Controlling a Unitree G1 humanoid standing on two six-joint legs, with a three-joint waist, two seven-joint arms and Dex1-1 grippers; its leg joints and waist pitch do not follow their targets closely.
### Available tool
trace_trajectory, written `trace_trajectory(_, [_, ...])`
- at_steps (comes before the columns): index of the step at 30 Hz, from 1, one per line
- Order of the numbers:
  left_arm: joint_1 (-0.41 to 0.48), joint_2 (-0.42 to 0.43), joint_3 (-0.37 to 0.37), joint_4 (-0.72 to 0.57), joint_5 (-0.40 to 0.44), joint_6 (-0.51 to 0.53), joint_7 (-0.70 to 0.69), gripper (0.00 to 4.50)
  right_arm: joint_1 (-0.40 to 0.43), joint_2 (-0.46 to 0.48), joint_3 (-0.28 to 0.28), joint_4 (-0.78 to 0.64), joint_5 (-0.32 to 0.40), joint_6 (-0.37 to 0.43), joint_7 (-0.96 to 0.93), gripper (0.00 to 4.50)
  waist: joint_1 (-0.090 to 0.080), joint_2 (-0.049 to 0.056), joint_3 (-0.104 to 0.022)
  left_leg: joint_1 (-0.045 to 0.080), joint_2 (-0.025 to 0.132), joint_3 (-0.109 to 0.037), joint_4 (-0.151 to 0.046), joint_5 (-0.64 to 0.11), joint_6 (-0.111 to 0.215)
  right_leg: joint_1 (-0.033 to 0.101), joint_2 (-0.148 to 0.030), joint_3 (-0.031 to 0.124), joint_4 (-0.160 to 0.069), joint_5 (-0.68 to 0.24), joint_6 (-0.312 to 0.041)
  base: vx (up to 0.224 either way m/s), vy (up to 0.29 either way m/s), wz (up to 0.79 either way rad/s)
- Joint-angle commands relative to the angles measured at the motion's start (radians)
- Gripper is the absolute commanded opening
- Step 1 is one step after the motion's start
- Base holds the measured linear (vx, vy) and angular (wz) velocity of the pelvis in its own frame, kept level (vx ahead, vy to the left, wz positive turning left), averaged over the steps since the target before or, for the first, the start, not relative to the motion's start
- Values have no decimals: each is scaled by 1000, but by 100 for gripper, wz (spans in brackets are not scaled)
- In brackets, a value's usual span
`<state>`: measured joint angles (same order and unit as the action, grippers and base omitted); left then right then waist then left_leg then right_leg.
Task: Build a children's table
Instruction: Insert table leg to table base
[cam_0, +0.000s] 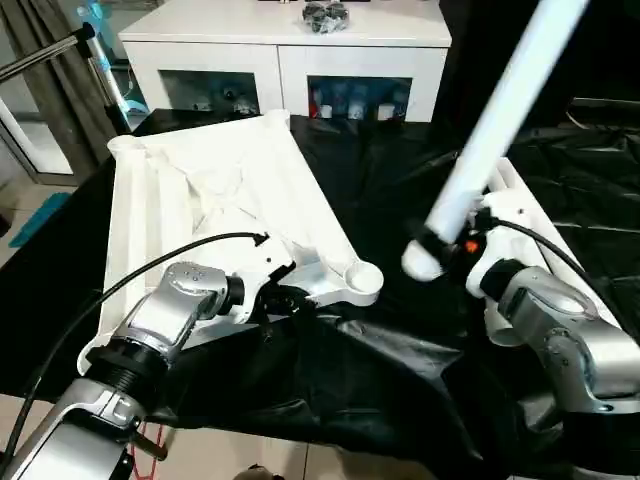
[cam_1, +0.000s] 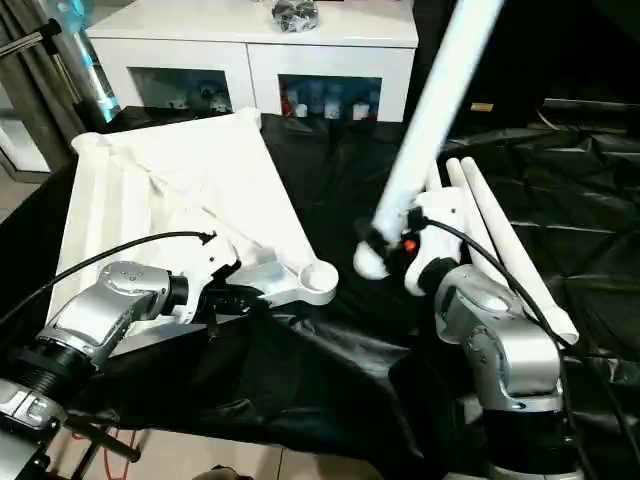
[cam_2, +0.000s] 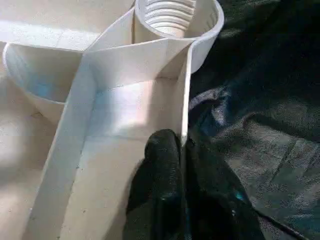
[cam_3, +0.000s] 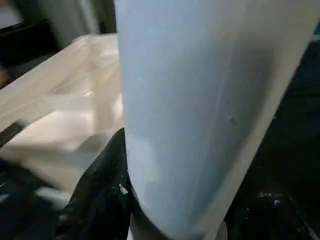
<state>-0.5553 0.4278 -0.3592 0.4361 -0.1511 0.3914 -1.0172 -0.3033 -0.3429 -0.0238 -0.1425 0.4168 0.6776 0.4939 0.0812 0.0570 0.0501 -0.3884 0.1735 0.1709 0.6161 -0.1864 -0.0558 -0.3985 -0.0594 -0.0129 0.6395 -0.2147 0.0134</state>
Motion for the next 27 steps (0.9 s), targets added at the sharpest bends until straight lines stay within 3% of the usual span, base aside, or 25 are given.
trace_trajectory(1, [21,-6,-6,-62,-7,34,2,5,-38,0,11,6,27,15,40,190,-1,-4,-66,19,42,-16,-78,-170,-18,48,-68,34,-73,-30,-236,0,0,0])
trace_trajectory(4, [68,-32,-35,-155,-3,70,30,0,-77,-14,42,55,21,33,81,190,-2,-9,-65,18,44,-15,-77,-155,-8,47,-67,33,-72,-22,-249,0,0,0])
trace_trajectory(6, [76,-38,-41,-171,-1,77,37,0,-83,-16,50,64,19,29,97,190,2,-7,-65,21,44,-14,-75,-162,-7,45,-68,33,-76,-49,-246,0,0,0])
trace_trajectory(7, [80,-42,-44,-180,0,83,39,0,-87,-19,54,68,22,27,108,190,1,-18,-63,19,43,-11,-76,-164,-2,45,-67,34,-79,-60,-243,0,0,0])
trace_trajectory(8, [84,-52,-47,-196,1,95,45,0,-97,-20,58,80,27,30,125,190,6,-15,-64,19,44,-12,-76,-161,-2,45,-68,35,-78,-87,-235,0,0,0])
trace_trajectory(9, [90,-63,-52,-216,4,108,53,0,-111,-30,74,104,23,31,150,190,5,-25,-63,18,44,-11,-77,-158,1,46,-67,34,-80,-91,-232,0,0,0])
trace_trajectory(10, [91,-66,-53,-221,7,109,55,0,-116,-39,86,116,18,38,162,190,6,-18,-63,18,44,-13,-78,-151,1,45,-68,33,-78,-96,-230,0,0,0])
trace_trajectory(14, [95,-66,-52,-239,24,103,67,0,-125,-67,120,151,-3,40,201,190,6,-20,-64,17,43,-12,-75,-143,4,46,-68,33,-79,-92,-226,0,0,0])
trace_trajectory(15, [96,-66,-52,-242,25,106,69,0,-125,-69,120,155,-2,43,205,190,4,-42,-63,15,42,-8,-75,-133,14,48,-67,34,-82,-84,-224,0,0,0])
trace_trajectory(16, [94,-66,-53,-243,28,104,70,0,-126,-74,127,163,-3,49,213,190,8,-33,-65,14,42,-10,-74,-115,20,48,-69,33,-77,-78,-224,0,0,0])
trace_trajectory(17, [94,-65,-54,-243,29,103,70,0,-127,-76,129,166,-4,51,216,190,8,-31,-65,14,42,-10,-73,-112,22,46,-69,32,-77,-80,-224,0,0,0])
trace_trajectory(22, [96,-66,-53,-259,34,103,61,0,-133,-64,140,220,-40,-21,214,190,6,-28,-62,17,43,-10,-74,-138,15,42,-68,32,-82,-116,-223,0,0,0])
trace_trajectory(27, [95,-66,-56,-266,37,104,53,0,-157,-29,128,275,-36,-48,210,190,4,-29,-65,15,42,-11,-73,-117,23,44,-68,31,-76,-74,-235,0,0,0])
